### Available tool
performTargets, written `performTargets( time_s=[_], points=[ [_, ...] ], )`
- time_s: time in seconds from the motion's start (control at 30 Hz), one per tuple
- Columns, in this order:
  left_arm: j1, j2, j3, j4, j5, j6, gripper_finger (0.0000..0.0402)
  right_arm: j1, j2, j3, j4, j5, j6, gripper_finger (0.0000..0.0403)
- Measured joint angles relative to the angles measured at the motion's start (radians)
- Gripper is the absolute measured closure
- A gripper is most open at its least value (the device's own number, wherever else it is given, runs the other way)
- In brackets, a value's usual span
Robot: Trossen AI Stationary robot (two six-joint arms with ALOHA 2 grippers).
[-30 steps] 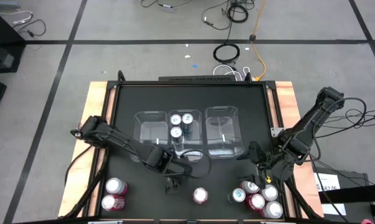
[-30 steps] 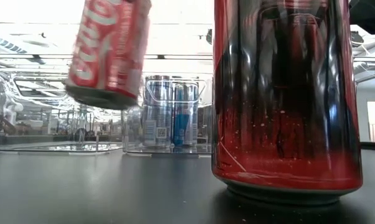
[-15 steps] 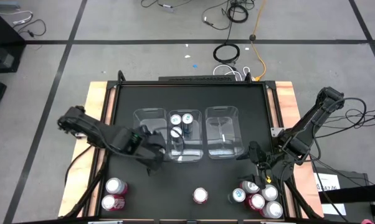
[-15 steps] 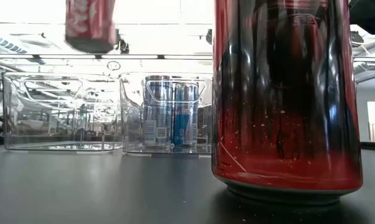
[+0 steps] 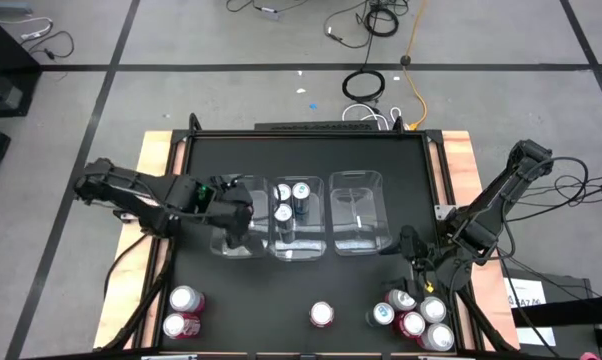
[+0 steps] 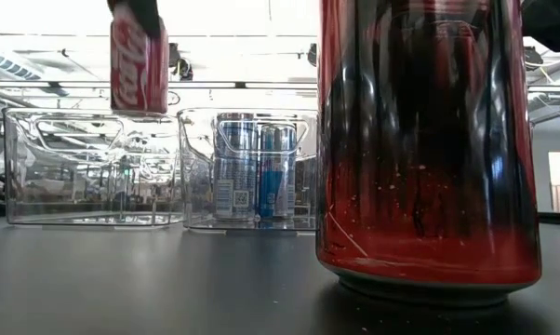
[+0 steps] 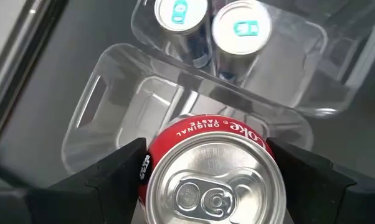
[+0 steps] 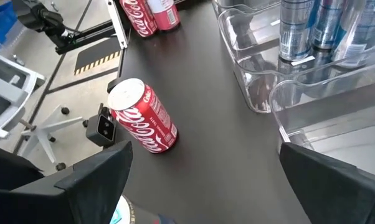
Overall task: Sort soda cans
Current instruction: Put the red soda can into the left transparent bin
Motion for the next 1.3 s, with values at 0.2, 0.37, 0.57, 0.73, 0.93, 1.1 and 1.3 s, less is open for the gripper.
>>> performTargets(
  time_s=[0.2, 0.37, 0.57, 0.73, 0.93, 1.1, 1.3],
  points=[
    [0.192, -0.112, -0.236, 0.22, 0.098, 0.18, 0.0086, 0.0, 0.0, 0.0, 0.0, 0.046, 0.054, 0.0003],
    [0.357, -0.116, -0.334, 0.346, 0.198, 0.358, 0.0086, 0.0, 0.0, 0.0, 0.0, 0.077, 0.1, 0.0003],
    [0.497, -0.06, -0.376, 0.451, 0.29, 0.532, 0.0086, 0.0, 0.0, 0.0, 0.0, 0.082, 0.168, 0.0003],
    [0.555, 0.001, -0.376, 0.492, 0.337, 0.638, 0.0086, 0.0, 0.0, 0.0, 0.002, 0.129, 0.199, 0.0003],
    [0.572, 0.081, -0.376, 0.516, 0.354, 0.677, 0.0086, 0.0, 0.0, 0.0, 0.009, 0.157, 0.225, 0.0003],
    [0.572, 0.102, -0.373, 0.528, 0.362, 0.671, 0.0086, 0.0, 0.0, 0.0, 0.011, 0.157, 0.244, 0.0003],
    [0.572, 0.103, -0.374, 0.543, 0.362, 0.643, 0.0074, 0.0, 0.0, 0.0, 0.016, 0.171, 0.244, 0.0003]
  ],
)
